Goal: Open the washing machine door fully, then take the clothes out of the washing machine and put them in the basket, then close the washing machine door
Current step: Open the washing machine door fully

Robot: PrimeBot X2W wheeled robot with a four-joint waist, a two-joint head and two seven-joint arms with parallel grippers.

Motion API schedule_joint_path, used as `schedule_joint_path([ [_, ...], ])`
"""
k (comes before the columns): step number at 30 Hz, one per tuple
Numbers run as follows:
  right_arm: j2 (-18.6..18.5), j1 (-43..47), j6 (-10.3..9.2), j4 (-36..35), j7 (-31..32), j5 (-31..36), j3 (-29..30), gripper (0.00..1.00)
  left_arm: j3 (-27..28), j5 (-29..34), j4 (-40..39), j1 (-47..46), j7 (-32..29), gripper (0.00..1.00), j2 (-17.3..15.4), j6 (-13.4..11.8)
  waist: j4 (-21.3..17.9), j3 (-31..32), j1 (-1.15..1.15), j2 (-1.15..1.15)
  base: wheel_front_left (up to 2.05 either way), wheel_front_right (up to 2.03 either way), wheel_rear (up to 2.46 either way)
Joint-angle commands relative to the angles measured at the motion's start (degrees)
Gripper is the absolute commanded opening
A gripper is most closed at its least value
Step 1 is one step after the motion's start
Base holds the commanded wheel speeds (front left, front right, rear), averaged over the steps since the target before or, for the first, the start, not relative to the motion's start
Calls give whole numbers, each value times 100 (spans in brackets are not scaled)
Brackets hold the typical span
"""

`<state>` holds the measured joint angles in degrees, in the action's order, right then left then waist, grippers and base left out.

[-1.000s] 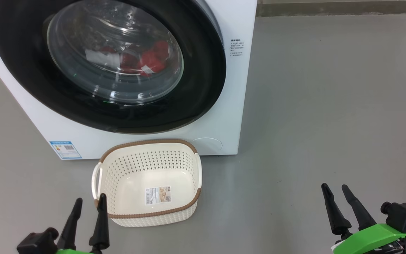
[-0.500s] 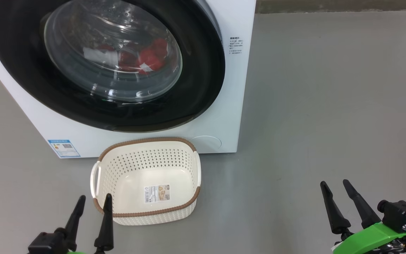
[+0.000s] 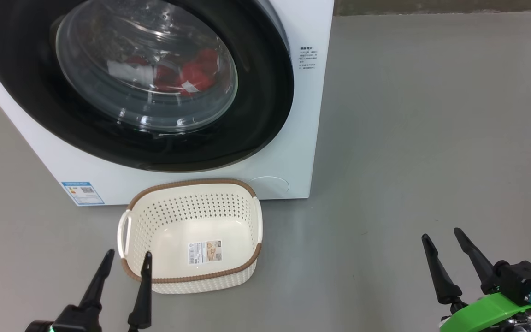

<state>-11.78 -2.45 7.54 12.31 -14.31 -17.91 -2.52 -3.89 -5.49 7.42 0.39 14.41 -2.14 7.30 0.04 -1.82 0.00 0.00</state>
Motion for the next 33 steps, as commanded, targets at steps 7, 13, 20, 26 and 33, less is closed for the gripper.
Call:
schedule_joint_path([
  [7,-56,53,-5,-192,-69,67,80,100,359,-89,-66,-19,59,100,-80,-5,5,51,0,0,0,0,0],
  [13,-40,144,-5,-188,-69,54,167,100,448,-306,63,-2,59,100,-76,-75,3,82,0,0,0,0,0],
  [20,-11,181,-5,-188,-69,69,223,100,434,-341,95,9,59,100,-75,-148,12,100,0,0,0,0,0],
  [26,-3,188,-5,-194,-69,84,229,100,419,-329,86,20,59,100,-75,-186,12,107,0,0,0,0,0],
  [33,-5,195,-5,-211,-69,97,238,100,412,-373,82,20,59,100,-75,-204,24,112,0,0,0,0,0],
])
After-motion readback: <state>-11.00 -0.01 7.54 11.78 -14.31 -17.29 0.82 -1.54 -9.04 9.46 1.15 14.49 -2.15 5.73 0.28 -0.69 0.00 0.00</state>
